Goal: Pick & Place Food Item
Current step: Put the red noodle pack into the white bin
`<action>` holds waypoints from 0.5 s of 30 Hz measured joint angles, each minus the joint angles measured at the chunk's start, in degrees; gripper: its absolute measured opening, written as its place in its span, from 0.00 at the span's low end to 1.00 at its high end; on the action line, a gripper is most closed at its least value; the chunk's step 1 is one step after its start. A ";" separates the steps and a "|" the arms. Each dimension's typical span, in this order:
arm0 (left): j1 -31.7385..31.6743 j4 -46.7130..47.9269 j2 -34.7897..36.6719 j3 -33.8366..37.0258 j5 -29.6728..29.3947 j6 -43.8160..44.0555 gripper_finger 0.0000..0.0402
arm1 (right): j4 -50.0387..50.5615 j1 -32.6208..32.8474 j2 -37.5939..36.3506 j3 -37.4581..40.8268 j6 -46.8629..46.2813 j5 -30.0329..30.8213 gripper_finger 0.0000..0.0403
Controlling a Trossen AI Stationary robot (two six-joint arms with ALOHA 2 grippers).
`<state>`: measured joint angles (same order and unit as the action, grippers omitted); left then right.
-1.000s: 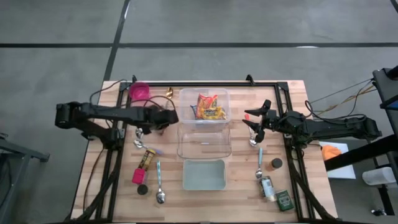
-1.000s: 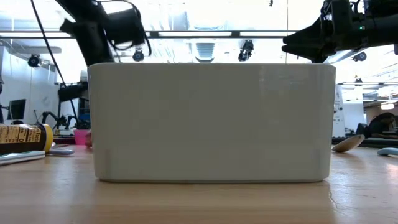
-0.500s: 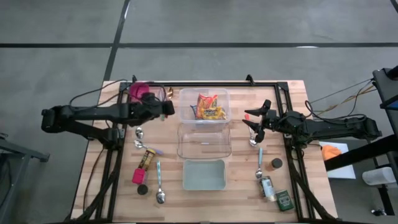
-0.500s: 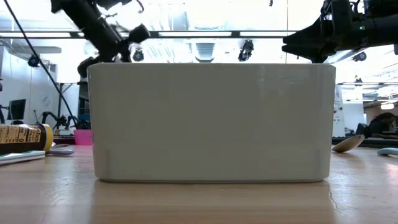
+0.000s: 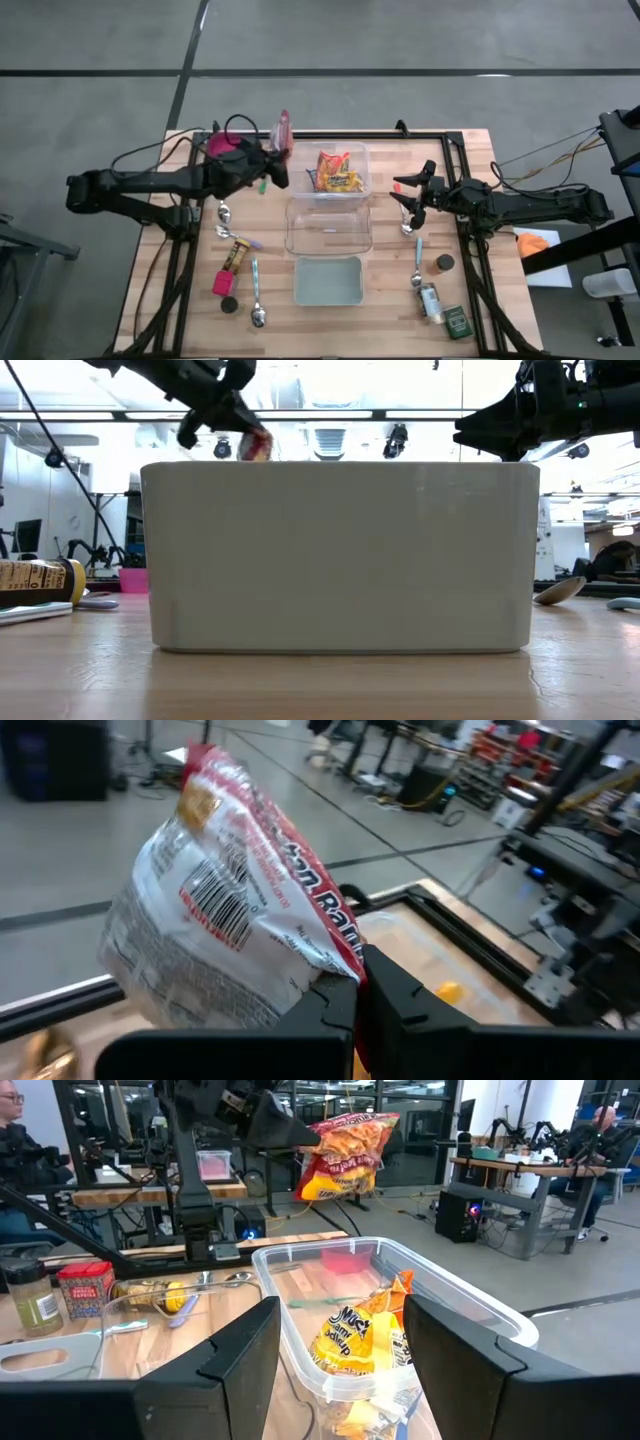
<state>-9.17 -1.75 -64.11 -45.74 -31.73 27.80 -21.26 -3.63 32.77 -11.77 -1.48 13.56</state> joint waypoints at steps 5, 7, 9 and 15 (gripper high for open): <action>0.00 -5.15 -4.83 0.00 3.87 -2.26 0.01 | 0.00 -0.01 0.00 0.00 0.00 0.00 0.52; 0.00 -6.41 -7.00 0.00 4.93 -2.60 0.01 | 0.00 0.00 0.00 0.00 0.00 -0.02 0.52; 0.01 -7.04 -9.09 0.00 5.07 -2.27 0.01 | -0.01 -0.01 0.00 0.00 0.00 -0.01 0.52; -0.11 -9.00 -14.95 0.00 5.31 -1.44 0.01 | 0.00 0.01 0.00 0.00 0.00 0.00 0.52</action>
<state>-9.28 -10.75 -79.06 -45.74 -26.42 26.36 -21.26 -3.62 32.77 -11.77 -1.48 13.56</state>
